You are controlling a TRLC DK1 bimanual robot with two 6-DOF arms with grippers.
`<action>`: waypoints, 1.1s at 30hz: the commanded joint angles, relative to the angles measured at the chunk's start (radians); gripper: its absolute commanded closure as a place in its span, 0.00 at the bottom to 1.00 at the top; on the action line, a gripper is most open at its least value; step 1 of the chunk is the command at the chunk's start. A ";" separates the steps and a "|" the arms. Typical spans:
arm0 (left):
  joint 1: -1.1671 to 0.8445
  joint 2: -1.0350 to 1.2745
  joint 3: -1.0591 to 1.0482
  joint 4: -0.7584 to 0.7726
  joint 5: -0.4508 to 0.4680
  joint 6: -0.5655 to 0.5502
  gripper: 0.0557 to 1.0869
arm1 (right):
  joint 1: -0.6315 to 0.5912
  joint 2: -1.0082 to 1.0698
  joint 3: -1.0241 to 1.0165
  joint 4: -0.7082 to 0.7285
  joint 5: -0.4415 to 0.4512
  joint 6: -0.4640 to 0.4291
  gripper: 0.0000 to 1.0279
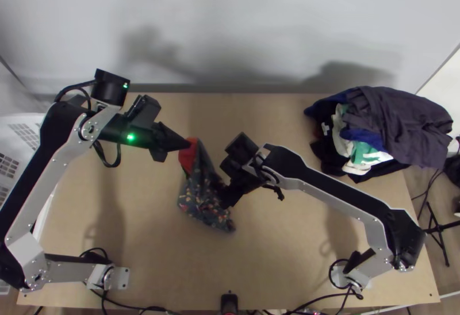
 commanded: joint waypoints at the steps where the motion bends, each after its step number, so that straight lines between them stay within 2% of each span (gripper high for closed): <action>1: 0.014 -0.015 -0.012 -0.006 0.006 0.013 0.97 | 0.004 -0.006 -0.001 0.019 0.009 -0.014 0.77; 3: 0.017 -0.018 -0.021 -0.007 0.006 0.021 0.97 | 0.004 -0.011 0.002 0.019 0.009 -0.019 0.82; 5: 0.024 -0.021 -0.032 -0.007 0.006 0.033 0.97 | 0.004 -0.022 0.003 0.019 0.010 -0.036 0.92; 10: 0.044 -0.035 -0.046 -0.007 0.006 0.038 0.97 | -0.013 -0.062 0.014 0.019 0.018 -0.059 0.97; 16: 0.084 -0.067 -0.052 -0.017 0.006 0.055 0.97 | -0.085 -0.143 0.049 -0.001 0.052 -0.086 0.97; 21: 0.133 -0.131 -0.059 -0.035 0.018 0.087 0.96 | -0.208 -0.244 0.109 -0.024 0.055 -0.102 0.97; 27: 0.196 -0.191 -0.067 -0.052 0.018 0.099 0.96 | -0.374 -0.316 0.278 -0.079 0.056 -0.125 0.97; 33: 0.204 -0.214 -0.038 -0.041 0.019 0.092 0.96 | -0.392 -0.365 0.276 -0.088 0.055 -0.137 0.97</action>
